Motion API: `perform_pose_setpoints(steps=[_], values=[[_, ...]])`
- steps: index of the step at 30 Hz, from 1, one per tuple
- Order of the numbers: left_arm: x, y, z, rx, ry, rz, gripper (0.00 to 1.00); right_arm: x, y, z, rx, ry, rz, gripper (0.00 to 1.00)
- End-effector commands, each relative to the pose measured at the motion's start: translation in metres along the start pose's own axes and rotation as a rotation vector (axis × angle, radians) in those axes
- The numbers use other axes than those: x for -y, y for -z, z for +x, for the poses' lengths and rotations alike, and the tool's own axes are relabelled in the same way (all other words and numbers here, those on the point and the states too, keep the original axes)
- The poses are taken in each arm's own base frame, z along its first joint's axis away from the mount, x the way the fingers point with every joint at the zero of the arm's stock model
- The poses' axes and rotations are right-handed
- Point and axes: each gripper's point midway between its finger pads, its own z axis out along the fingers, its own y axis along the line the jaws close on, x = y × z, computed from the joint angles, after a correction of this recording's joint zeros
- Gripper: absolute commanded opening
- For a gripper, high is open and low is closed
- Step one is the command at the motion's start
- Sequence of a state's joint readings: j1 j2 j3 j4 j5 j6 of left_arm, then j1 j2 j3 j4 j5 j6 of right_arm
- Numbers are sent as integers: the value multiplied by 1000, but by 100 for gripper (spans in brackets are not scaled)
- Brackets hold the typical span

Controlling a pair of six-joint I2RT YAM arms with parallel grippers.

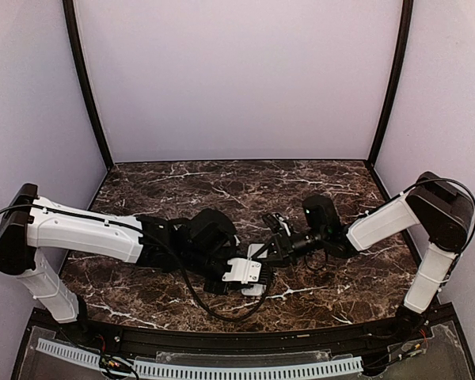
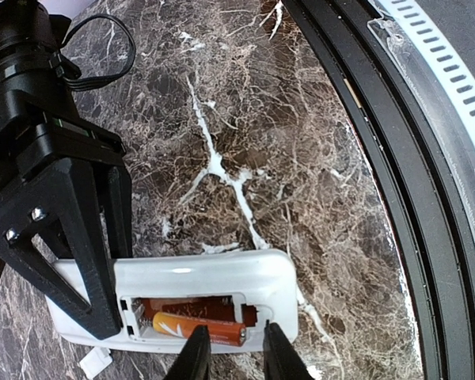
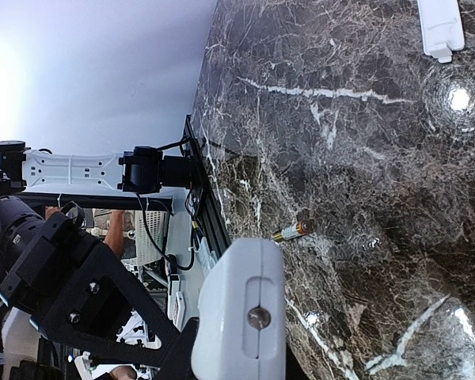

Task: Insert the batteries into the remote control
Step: Load the battery into the battery compartment.

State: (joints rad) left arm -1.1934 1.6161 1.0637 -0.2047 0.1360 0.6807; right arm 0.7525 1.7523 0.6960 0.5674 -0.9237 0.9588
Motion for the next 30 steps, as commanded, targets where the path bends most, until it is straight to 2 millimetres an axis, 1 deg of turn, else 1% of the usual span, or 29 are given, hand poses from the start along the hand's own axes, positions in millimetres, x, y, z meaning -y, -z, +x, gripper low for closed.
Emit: perform_pose_setpoints(steps=[1,9,17,23,30], values=[[-3,0,-2,-6,-29,-11,23,-13,-4,-5,-5,48,-34,0],[-5,-3,0,-12,-32,-23,19,-15,-4,-5,-9,53,-40,0],[-9,-5,12,-47,-17,-25,15,-18,-3,-4,-11,56,-44,0],[-10,-7,21,-71,-11,-24,12,-26,-3,-4,-15,72,-62,0],[-7,-13,30,-96,0,-8,11,-36,-2,-3,-20,82,-85,0]])
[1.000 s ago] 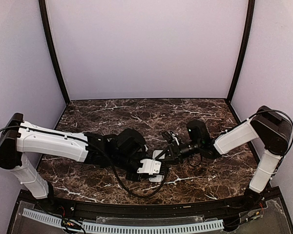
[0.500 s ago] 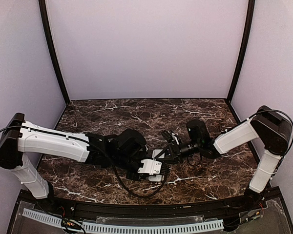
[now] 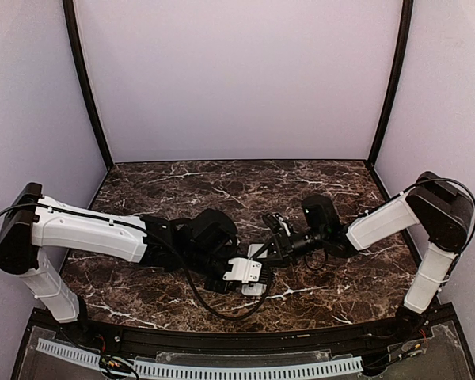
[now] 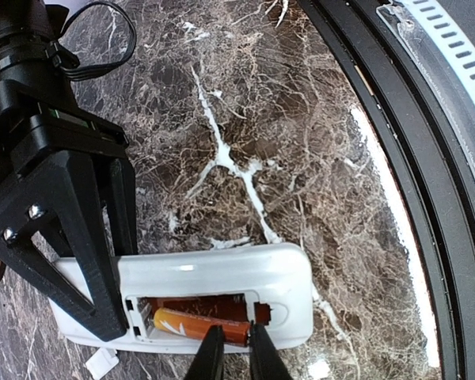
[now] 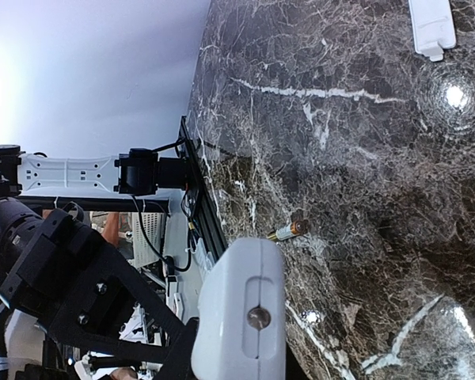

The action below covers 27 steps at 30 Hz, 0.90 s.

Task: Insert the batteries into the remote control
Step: Load the battery into the battery compartment.

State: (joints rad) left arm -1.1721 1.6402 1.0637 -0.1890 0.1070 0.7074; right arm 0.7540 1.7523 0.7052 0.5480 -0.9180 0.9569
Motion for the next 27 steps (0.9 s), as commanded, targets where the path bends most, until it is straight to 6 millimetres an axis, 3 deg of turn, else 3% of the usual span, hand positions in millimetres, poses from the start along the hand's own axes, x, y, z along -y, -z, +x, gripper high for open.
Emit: perform_pose_setpoints(steps=[1,17,27], values=[[3,-8,20,-69,10,21,11,-38,-1,-2,-20,89,-96,0],[-6,-19,31,-151,67,4,12,-47,0,-3,-7,105,-90,0],[-5,-29,52,-300,63,31,12,-54,2,-4,-3,112,-96,0]])
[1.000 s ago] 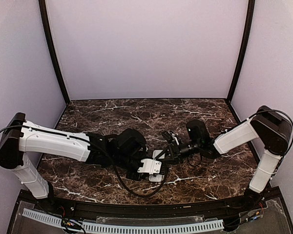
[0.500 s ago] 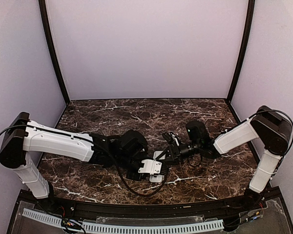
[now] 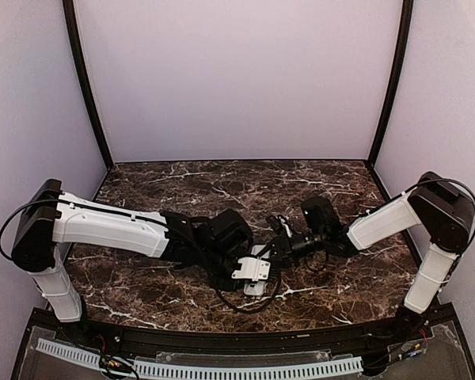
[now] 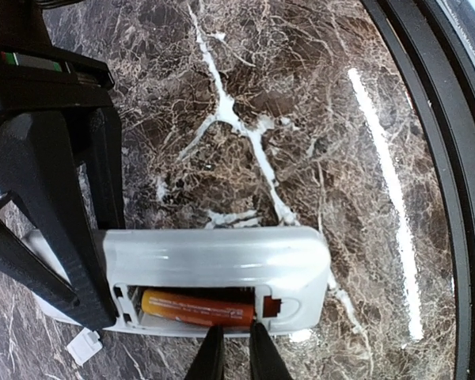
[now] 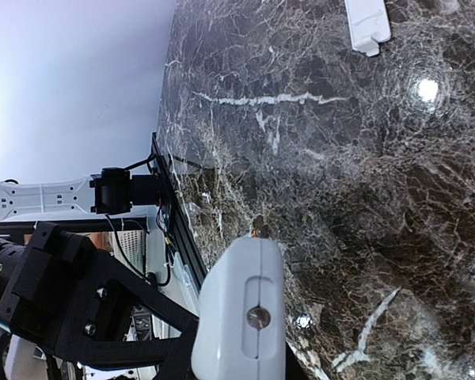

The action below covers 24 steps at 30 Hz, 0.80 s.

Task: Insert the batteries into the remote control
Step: Load the battery into the battery compartment.

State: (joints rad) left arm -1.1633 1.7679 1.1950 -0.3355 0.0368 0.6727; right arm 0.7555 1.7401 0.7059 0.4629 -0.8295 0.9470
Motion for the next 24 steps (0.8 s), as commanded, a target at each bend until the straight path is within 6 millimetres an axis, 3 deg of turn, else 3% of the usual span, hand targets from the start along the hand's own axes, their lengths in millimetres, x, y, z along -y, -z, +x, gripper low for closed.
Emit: perform_pose_setpoints(steps=[1,9,15,18,24], values=[[-1,-12,28,-145,8,-8,12,-70,6,2,-39,157,-186,0],[2,1,23,-135,-25,-38,16,-70,9,0,-19,171,-186,0],[-16,23,19,-102,23,-165,23,-67,15,-6,8,187,-172,0],[-29,41,20,-53,128,-238,35,-62,22,-11,37,201,-149,0],[-66,104,24,171,425,-443,76,-66,38,-19,111,278,-131,0]])
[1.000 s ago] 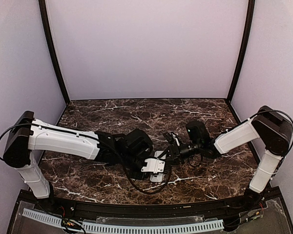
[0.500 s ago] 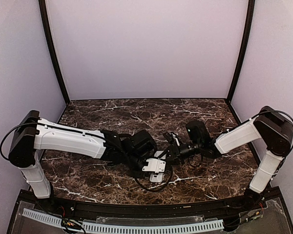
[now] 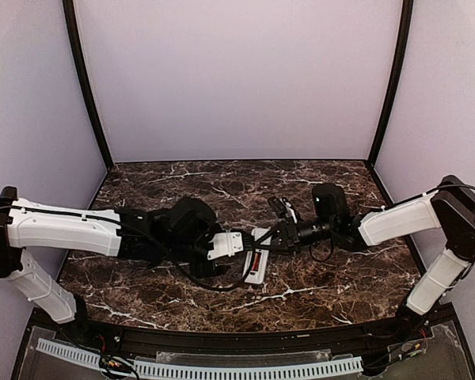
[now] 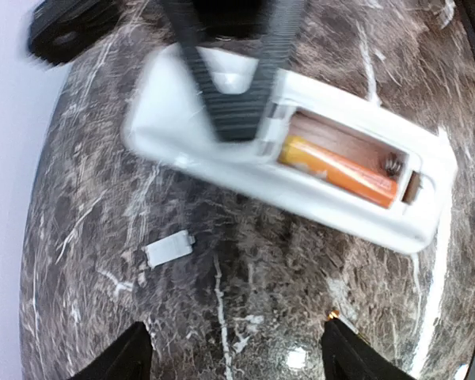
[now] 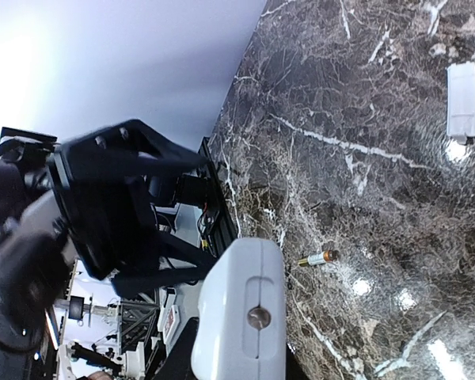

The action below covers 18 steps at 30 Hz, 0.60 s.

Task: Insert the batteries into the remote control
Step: Load the battery into the battery compartment, then press the battery in the battery compartment.

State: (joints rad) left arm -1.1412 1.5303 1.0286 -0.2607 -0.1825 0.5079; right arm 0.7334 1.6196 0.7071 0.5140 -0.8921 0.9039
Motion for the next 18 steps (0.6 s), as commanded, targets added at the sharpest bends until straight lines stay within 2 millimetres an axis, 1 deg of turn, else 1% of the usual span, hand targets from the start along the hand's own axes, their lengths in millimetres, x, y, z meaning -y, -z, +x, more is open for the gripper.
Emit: perform_pose_setpoints(steps=[1,3,5,7,8,9,10,11,12,13,14,15,18], values=[[-51,49,-13,213,334,-191,91,-16,16,-14,77,134,-8,0],[-60,62,-15,280,433,-217,98,-24,20,-17,99,182,-10,0],[-59,70,-23,329,502,-183,98,-33,24,-21,120,230,-10,0],[-53,71,-33,360,559,-115,98,-38,27,-24,138,261,-6,0],[-47,67,-38,367,569,-71,98,-42,29,-26,149,276,-4,0],[-48,67,-44,391,635,-48,99,-44,31,-27,158,289,-5,0],[-45,64,-49,401,656,-16,99,-47,32,-29,167,298,-5,0],[-45,64,-56,415,696,6,98,-49,33,-29,174,305,-4,0],[-41,59,-61,419,708,42,95,-51,34,-30,179,312,-6,0],[-39,59,-66,431,728,74,93,-51,35,-30,181,312,-3,0],[-32,53,-71,433,727,118,89,-52,35,-31,181,318,-1,0],[-31,52,-75,437,741,135,88,-53,34,-30,177,319,-1,0],[-26,43,-80,433,756,178,83,-56,33,-29,172,329,-6,0]])
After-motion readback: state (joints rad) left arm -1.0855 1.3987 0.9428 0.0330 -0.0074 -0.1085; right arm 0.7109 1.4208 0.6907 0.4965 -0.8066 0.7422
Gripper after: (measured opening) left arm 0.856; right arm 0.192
